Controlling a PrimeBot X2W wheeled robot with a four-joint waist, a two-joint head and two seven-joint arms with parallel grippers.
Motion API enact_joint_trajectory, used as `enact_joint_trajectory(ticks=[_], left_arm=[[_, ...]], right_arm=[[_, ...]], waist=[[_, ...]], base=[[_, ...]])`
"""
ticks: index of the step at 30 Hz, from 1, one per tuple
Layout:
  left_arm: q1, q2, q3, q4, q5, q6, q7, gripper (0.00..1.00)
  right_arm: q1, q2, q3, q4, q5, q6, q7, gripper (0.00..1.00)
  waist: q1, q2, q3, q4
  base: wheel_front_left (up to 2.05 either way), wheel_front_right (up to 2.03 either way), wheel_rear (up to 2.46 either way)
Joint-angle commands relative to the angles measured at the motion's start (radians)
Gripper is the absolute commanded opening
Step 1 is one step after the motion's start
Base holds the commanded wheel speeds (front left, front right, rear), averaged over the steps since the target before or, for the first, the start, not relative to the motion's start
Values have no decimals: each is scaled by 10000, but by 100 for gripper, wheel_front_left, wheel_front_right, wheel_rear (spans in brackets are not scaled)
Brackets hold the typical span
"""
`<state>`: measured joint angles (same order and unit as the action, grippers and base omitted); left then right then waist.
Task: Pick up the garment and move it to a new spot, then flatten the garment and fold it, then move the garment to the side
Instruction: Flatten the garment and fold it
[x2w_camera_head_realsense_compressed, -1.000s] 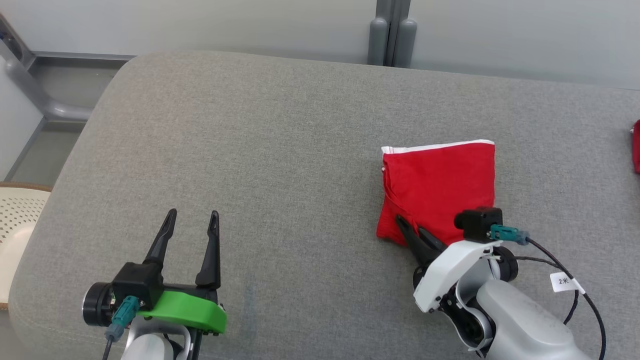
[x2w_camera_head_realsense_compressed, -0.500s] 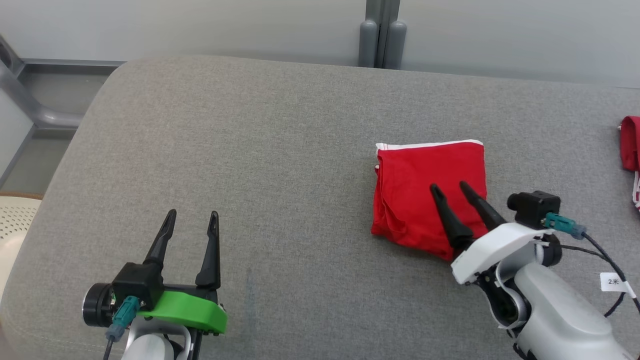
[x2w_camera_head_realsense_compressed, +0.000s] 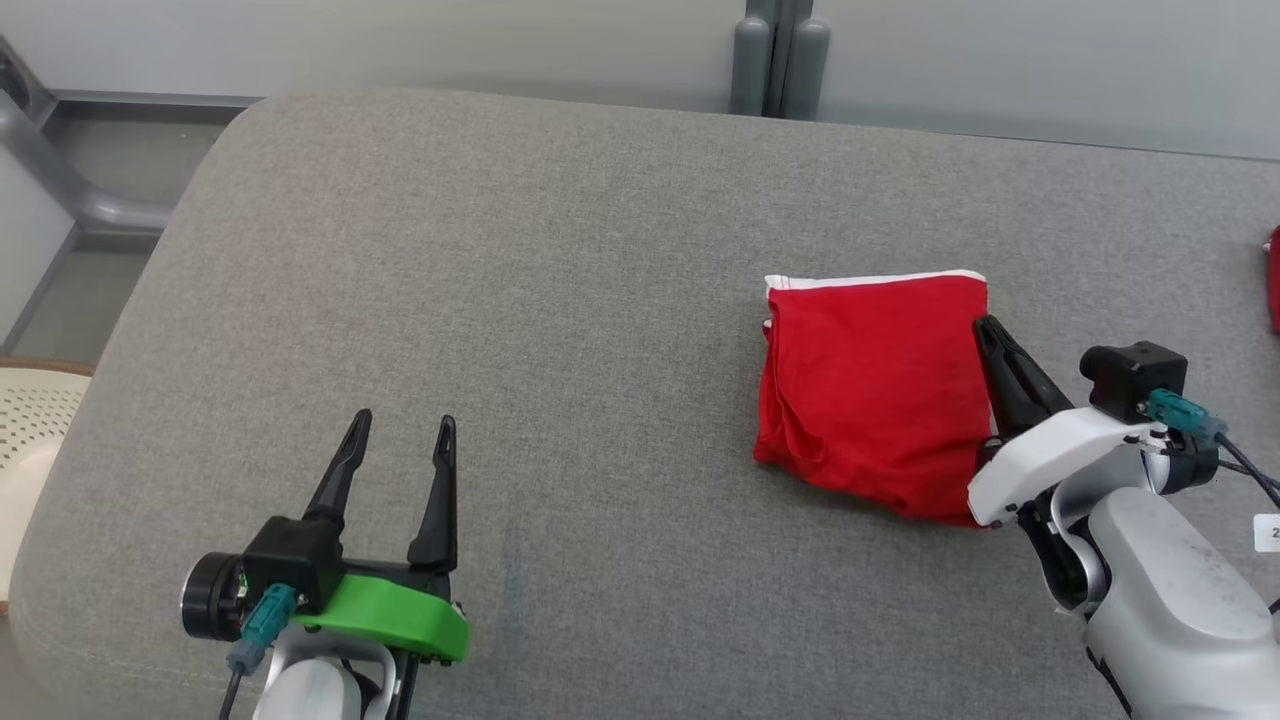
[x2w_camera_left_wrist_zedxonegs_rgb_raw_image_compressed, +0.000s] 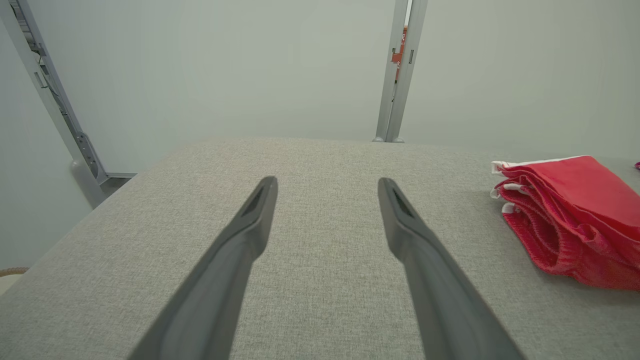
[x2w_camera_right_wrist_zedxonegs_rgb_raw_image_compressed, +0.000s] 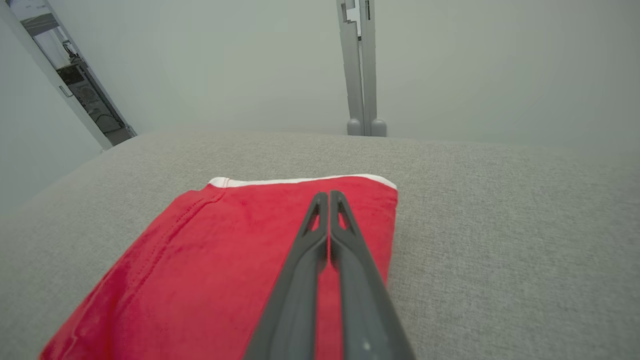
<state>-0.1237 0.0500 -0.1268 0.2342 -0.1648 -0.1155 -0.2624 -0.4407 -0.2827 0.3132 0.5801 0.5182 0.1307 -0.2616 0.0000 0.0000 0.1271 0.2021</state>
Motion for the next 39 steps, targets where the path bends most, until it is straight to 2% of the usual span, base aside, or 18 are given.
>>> enact_joint_trajectory(ticks=[1,6,11,18,22,29,33,39], left_arm=[[-221,17,-39,3,39,-30,-26,100],[-414,17,-290,50,-99,-36,-26,100],[-535,17,-481,54,-239,56,-26,100],[-555,16,-591,48,-336,124,-26,100],[-622,16,-660,51,-386,169,-26,100],[-681,16,-720,73,-405,198,-26,100],[-665,16,-689,93,-382,215,-26,100],[-501,18,-559,128,-253,201,-26,100]], right_arm=[[-168,-25,8,189,-356,-4,-41,0],[-496,156,-247,1026,-1182,-4,-42,0],[-631,739,-506,1572,-1715,-4,-42,0],[-289,1753,102,1569,-2145,-6,-43,0],[-119,2097,582,1414,-2047,-6,-43,0],[-67,2267,690,910,-1921,-6,-43,0],[-17,2236,251,474,-2071,-6,-43,0],[283,1864,-550,-313,-2283,-6,-43,0]], waist=[[0,0,130,124],[0,0,366,398],[0,0,543,603],[0,0,667,720],[0,0,722,758],[0,0,704,586],[0,0,591,364],[0,0,320,-97]], base=[[0,0,0],[0,0,0],[0,0,0],[0,0,0],[0,0,0],[0,0,0],[0,0,0],[0,0,0]])
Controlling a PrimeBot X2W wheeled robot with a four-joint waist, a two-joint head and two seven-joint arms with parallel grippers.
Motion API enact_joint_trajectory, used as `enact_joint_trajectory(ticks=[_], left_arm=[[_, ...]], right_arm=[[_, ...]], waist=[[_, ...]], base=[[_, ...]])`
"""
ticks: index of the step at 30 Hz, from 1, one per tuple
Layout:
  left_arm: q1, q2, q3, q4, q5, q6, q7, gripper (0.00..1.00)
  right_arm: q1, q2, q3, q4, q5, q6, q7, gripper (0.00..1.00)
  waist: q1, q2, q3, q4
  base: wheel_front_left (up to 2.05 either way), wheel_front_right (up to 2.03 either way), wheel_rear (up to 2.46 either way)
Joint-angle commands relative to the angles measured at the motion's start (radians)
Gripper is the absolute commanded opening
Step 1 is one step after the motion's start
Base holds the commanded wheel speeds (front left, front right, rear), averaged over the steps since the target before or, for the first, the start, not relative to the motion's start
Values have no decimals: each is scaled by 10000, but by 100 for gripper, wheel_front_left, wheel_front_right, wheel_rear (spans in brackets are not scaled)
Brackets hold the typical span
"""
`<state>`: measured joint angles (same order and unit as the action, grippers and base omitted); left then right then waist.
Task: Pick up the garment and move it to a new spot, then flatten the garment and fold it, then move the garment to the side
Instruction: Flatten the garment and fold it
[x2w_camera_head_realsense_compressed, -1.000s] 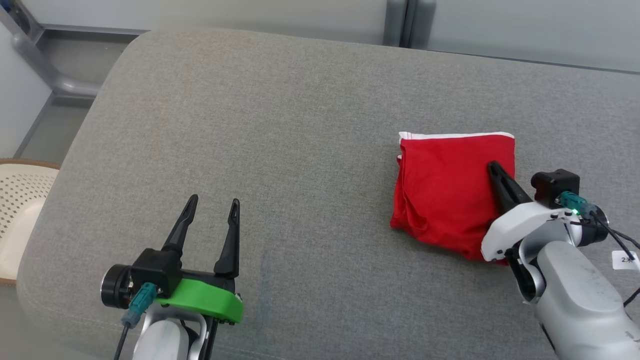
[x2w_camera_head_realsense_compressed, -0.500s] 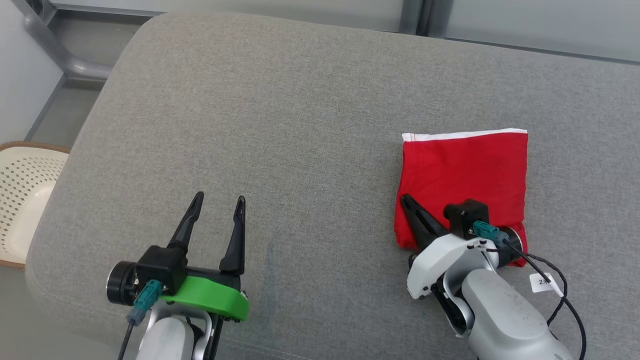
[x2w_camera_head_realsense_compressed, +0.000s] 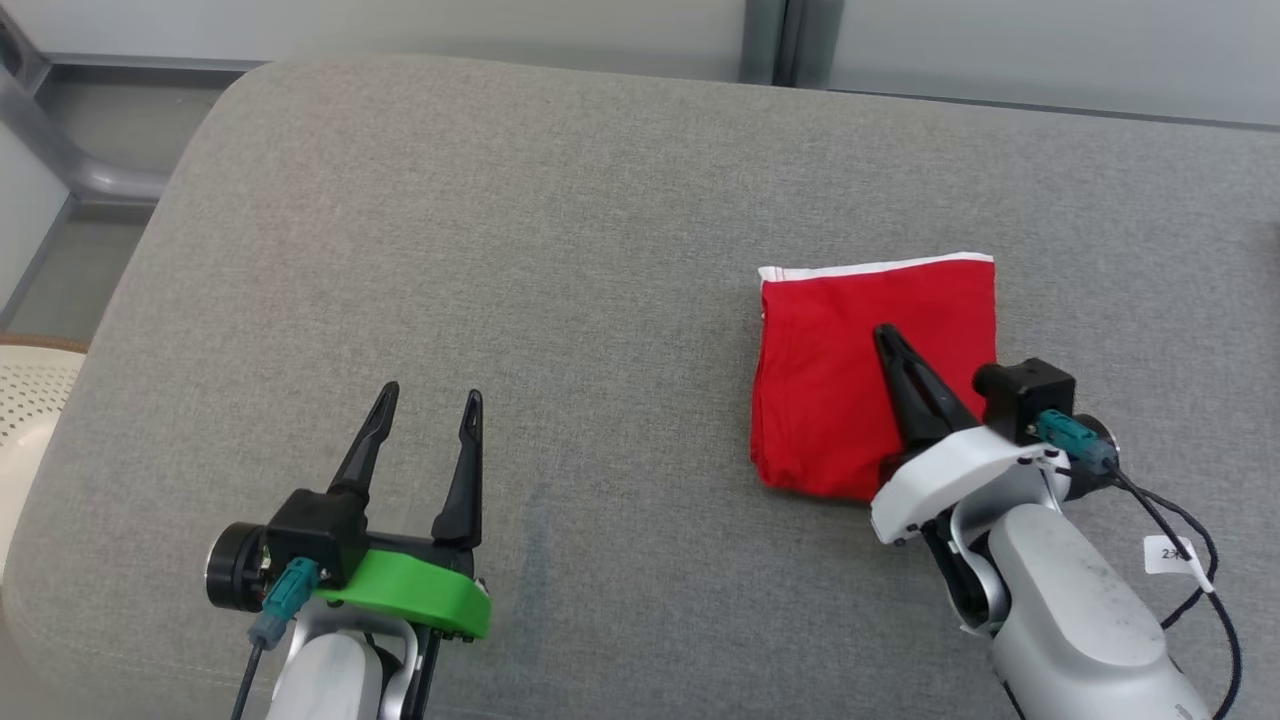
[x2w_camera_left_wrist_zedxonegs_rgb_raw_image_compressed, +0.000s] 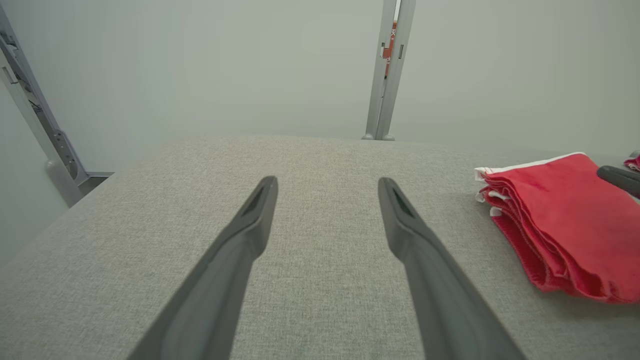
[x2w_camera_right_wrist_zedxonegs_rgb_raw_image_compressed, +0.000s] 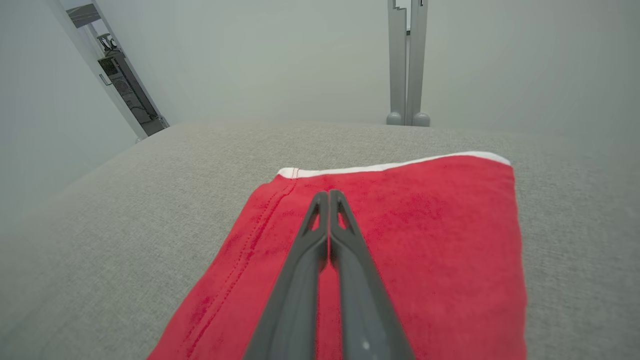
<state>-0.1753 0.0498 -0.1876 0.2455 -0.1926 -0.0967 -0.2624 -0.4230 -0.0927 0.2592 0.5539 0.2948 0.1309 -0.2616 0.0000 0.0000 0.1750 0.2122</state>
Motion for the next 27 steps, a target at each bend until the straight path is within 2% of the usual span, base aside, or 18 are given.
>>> enact_joint_trajectory(ticks=[1,13,14,15,16,17,27], left_arm=[[59,20,94,17,71,4,-26,100],[299,38,785,32,509,-109,-26,100],[320,41,845,39,505,-123,-26,100],[343,41,892,47,521,-129,-26,100],[373,40,952,59,539,-140,-26,100],[401,41,1010,67,560,-149,-26,100],[762,102,1547,191,735,-168,-26,100]], right_arm=[[197,-112,-150,-219,-83,-8,-42,0],[1430,-854,-1393,-1992,-104,-8,-36,0],[1571,-874,-1484,-2123,-74,-8,-36,4],[1668,-889,-1538,-2241,-71,-6,-36,30],[1819,-905,-1583,-2370,-50,-8,-36,85],[1953,-921,-1620,-2459,-45,-8,-36,100],[3332,-743,-2102,-3497,-53,-6,-36,100]], waist=[[0,0,-224,-306],[0,0,-640,-1538],[0,0,-676,-1616],[0,0,-712,-1682],[0,0,-758,-1750],[0,0,-795,-1804],[0,0,-1272,-2128]], base=[[0,0,0],[0,0,0],[0,0,0],[0,0,0],[0,0,0],[0,0,0],[0,0,0]])
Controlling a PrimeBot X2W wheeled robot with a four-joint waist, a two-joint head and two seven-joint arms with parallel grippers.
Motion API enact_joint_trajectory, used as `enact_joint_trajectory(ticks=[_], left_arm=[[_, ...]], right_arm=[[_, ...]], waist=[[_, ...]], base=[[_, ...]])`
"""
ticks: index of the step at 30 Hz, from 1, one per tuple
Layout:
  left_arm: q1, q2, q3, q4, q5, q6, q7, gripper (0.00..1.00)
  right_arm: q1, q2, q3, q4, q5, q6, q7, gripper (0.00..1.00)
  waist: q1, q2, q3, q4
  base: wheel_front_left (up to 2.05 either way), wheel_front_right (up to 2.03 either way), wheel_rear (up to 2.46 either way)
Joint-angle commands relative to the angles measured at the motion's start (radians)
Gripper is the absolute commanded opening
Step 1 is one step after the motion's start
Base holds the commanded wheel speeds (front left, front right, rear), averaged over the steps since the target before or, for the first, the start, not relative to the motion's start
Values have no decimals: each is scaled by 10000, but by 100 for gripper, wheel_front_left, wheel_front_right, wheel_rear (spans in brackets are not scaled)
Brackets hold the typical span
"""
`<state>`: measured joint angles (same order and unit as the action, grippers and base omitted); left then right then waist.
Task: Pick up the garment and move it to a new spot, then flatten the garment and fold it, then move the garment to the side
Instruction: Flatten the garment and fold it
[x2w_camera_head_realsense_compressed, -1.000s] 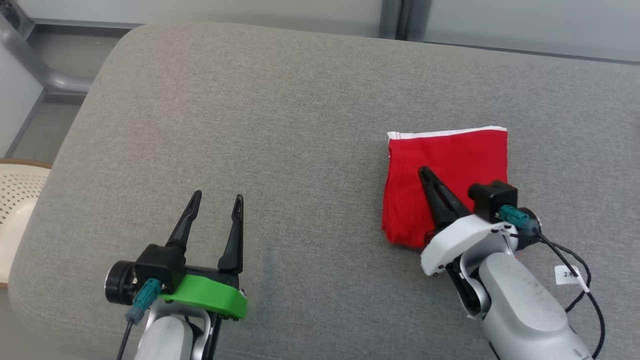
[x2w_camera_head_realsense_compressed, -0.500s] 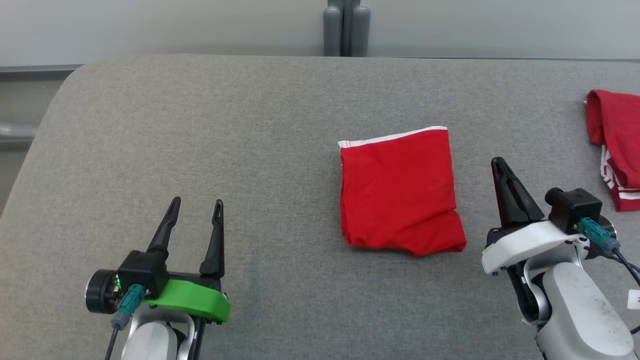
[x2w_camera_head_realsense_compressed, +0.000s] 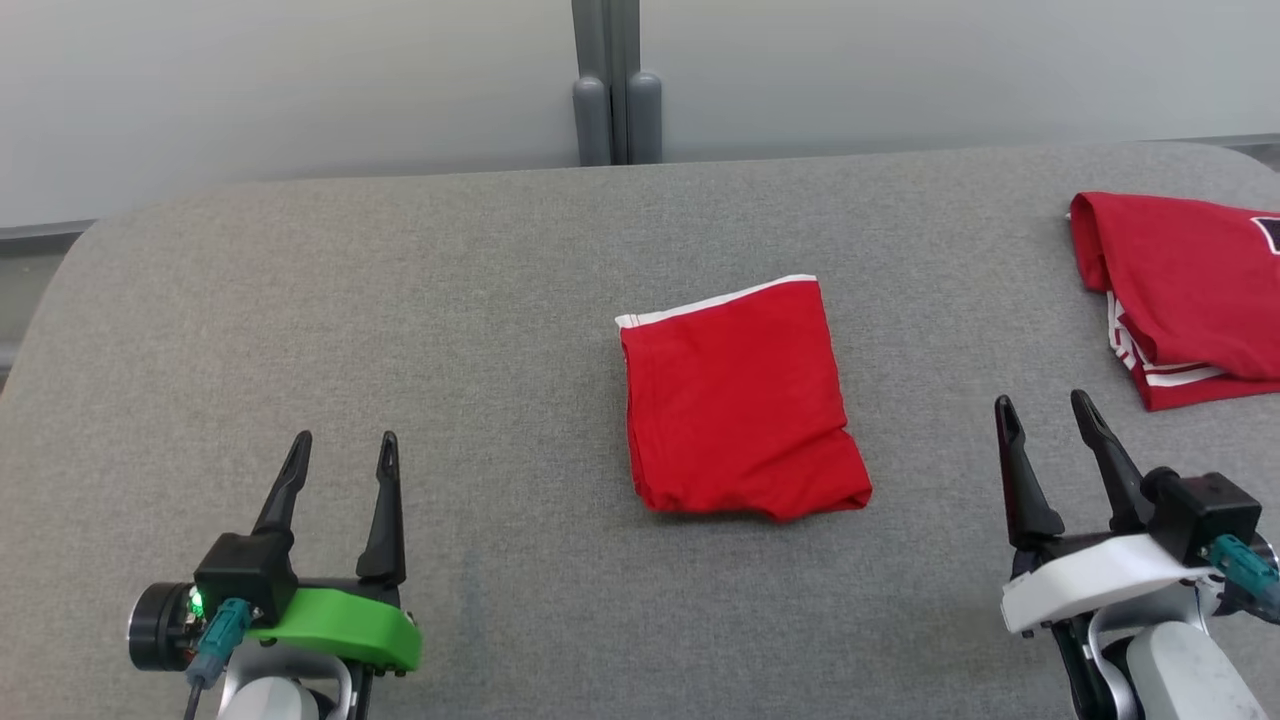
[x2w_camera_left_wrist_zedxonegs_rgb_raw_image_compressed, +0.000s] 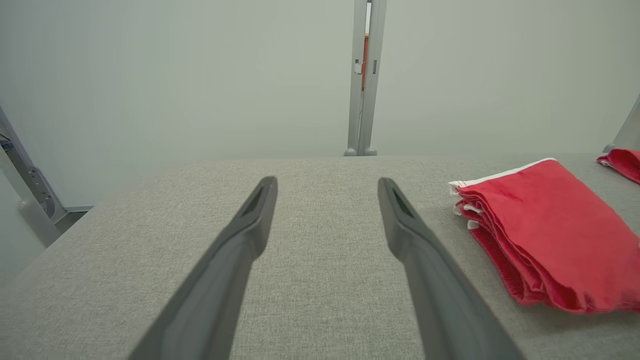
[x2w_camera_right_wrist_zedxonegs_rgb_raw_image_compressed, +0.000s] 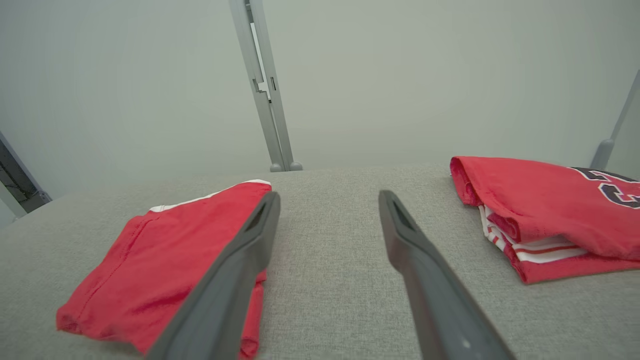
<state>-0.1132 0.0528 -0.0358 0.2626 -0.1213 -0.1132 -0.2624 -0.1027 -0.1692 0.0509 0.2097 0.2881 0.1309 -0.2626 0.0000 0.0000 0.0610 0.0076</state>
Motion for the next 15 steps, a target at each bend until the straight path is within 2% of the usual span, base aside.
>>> enact_joint_trajectory(ticks=[1,15], left_arm=[[194,73,103,28,46,8,-26,100],[843,159,644,-47,276,36,-26,100]], right_arm=[[284,43,-72,-185,-3,-6,-26,100],[1711,267,-390,-1051,-287,-8,-26,100]], waist=[[0,0,-176,-91],[0,0,-683,-121]], base=[[0,0,0],[0,0,0]])
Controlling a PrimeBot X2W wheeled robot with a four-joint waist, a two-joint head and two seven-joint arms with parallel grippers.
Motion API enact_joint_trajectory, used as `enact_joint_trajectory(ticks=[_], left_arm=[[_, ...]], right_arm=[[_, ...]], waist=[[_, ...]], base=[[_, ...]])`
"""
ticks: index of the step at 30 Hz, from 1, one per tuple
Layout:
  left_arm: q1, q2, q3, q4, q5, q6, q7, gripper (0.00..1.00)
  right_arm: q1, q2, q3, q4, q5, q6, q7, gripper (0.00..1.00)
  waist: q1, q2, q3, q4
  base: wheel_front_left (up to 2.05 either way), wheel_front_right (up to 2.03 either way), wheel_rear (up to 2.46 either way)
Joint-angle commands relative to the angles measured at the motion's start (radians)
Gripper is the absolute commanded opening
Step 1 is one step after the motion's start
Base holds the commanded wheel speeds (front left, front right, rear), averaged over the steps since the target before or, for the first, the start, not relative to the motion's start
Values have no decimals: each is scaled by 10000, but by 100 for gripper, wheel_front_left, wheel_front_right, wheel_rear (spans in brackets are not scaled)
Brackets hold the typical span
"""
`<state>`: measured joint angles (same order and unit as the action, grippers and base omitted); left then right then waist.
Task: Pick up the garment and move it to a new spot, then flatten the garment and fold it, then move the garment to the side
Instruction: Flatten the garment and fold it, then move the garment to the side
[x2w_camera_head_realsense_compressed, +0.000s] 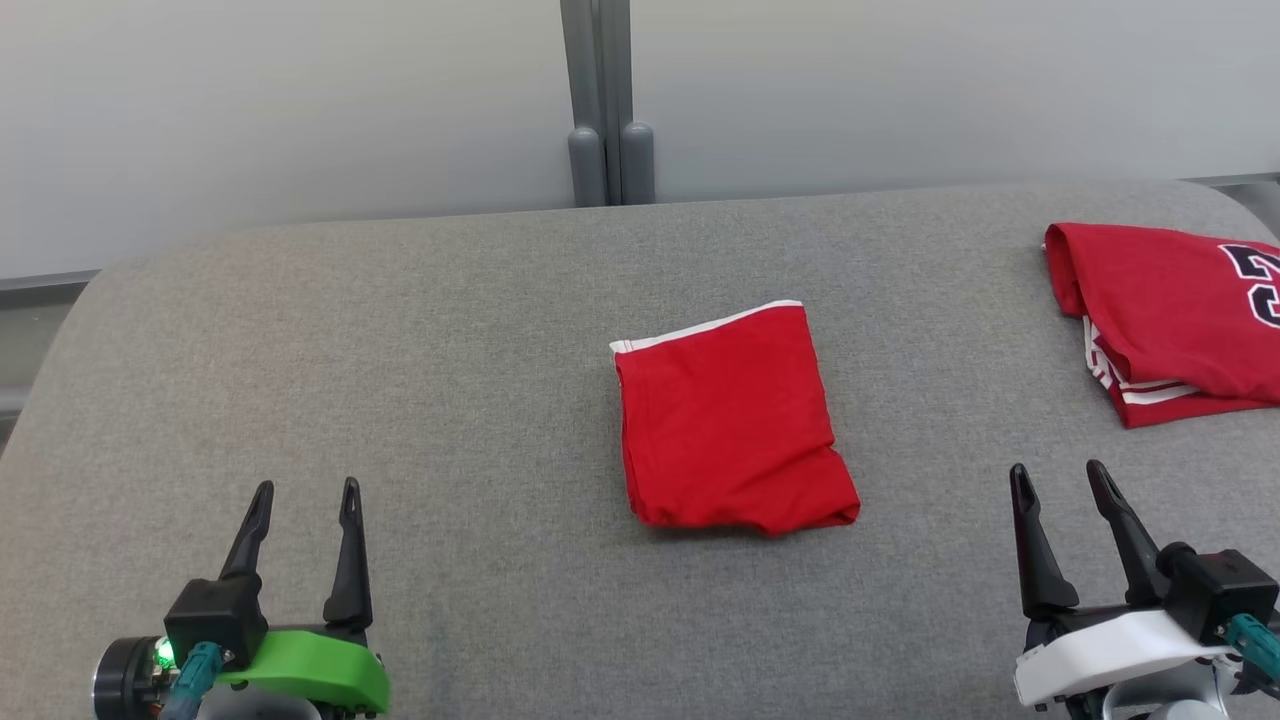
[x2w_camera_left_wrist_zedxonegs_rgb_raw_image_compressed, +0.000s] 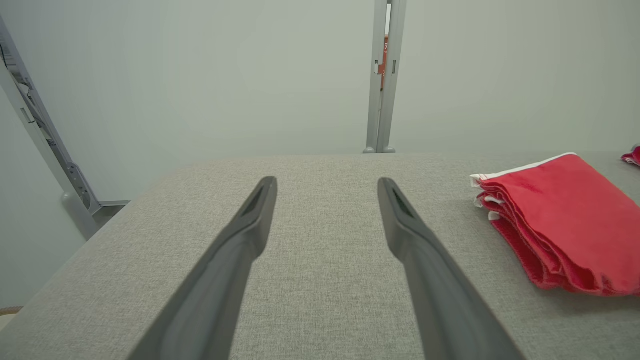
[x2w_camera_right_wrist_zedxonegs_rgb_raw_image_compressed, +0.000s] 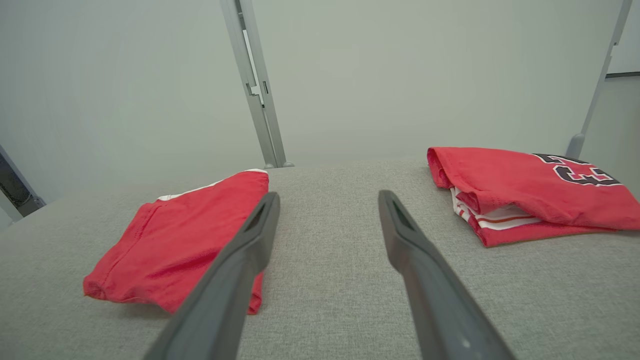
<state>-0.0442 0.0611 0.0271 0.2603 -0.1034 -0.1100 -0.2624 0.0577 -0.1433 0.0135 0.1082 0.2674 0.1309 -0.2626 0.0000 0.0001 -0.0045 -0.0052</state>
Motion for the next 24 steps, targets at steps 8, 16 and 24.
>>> enact_joint_trajectory(ticks=[8,16,24], left_arm=[[354,69,-37,7,212,1,-26,100],[221,41,-116,171,147,-10,-26,100],[226,98,-130,218,145,-26,-26,100]], right_arm=[[302,181,-129,-279,-307,-6,-26,100],[380,228,5,-241,-378,-8,-27,100],[359,263,80,-268,-445,-8,-27,100]], waist=[[0,-1,-187,94],[0,-1,-207,225],[0,-1,-186,307]], base=[[0,0,0],[0,0,0],[0,0,0]])
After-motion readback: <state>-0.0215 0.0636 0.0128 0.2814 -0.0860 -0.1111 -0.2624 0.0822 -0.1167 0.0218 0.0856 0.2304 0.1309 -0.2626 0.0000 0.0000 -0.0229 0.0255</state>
